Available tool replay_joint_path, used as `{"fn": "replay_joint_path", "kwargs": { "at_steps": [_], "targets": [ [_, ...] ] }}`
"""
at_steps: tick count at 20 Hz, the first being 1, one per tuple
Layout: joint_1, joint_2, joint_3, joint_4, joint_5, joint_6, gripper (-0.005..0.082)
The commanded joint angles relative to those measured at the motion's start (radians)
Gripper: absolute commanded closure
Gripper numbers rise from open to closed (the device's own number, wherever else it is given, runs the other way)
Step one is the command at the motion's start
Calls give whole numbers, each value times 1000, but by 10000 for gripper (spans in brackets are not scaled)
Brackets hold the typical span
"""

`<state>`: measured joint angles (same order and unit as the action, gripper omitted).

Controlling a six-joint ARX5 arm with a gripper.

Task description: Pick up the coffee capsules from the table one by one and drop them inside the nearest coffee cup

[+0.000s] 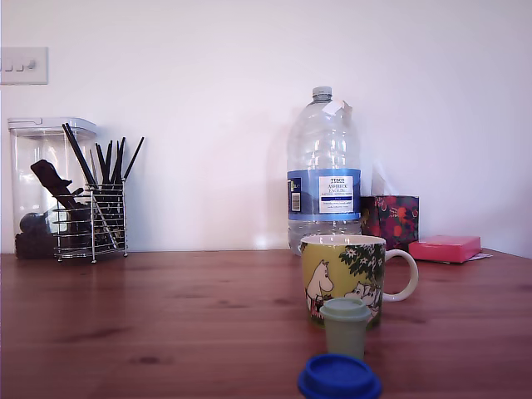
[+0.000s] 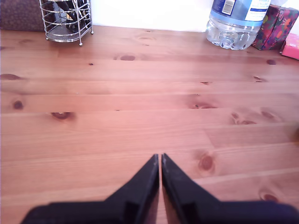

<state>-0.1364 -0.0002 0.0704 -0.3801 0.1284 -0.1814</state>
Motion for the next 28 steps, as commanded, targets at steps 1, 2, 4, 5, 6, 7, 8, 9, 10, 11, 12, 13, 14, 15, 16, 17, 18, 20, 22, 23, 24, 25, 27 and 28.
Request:
{"fn": "replay_joint_path", "kwargs": {
  "at_steps": [1, 2, 4, 5, 6, 7, 8, 9, 10, 11, 12, 13, 14, 15, 16, 17, 18, 20, 22, 23, 24, 25, 27, 28],
  "targets": [
    [3, -12, -14, 6, -3, -3, 791],
    [3, -12, -14, 6, -3, -3, 791],
    [3, -12, -14, 6, -3, -3, 791],
    [3, -12, -14, 6, -3, -3, 791],
    [3, -12, -14, 6, -2, -3, 791],
    [3, -12, -14, 7, -3, -3, 791],
    [3, -12, -14, 7, -3, -3, 791],
    [3, -12, -14, 6, -3, -3, 791],
    [3, -12, -14, 6, -3, -3, 791],
    [3, -12, -14, 6, -2, -3, 791],
    [3, -12, -14, 6, -2, -3, 791],
    [3, -12, -14, 6, -2, -3, 791],
    [3, -12, -14, 9, 2, -7, 791],
    [3, -12, -14, 25, 19, -15, 791],
    [3, -12, -14, 57, 45, -21, 791],
    [2, -12, -14, 96, 90, -24, 791],
    [2, -12, -13, 127, 125, -30, 791],
    [-2, -12, -8, 158, 193, -29, 791],
    [-15, -12, -8, 174, 267, -29, 791],
    [-26, -11, -8, 177, 293, -29, 791],
    [-40, -5, -8, 179, 318, -29, 791],
    [-55, 3, -8, 179, 338, -29, 791],
    [-93, 30, -8, 182, 356, -28, 791],
    [-118, 51, -8, 189, 363, -27, 791]
  ]
}}
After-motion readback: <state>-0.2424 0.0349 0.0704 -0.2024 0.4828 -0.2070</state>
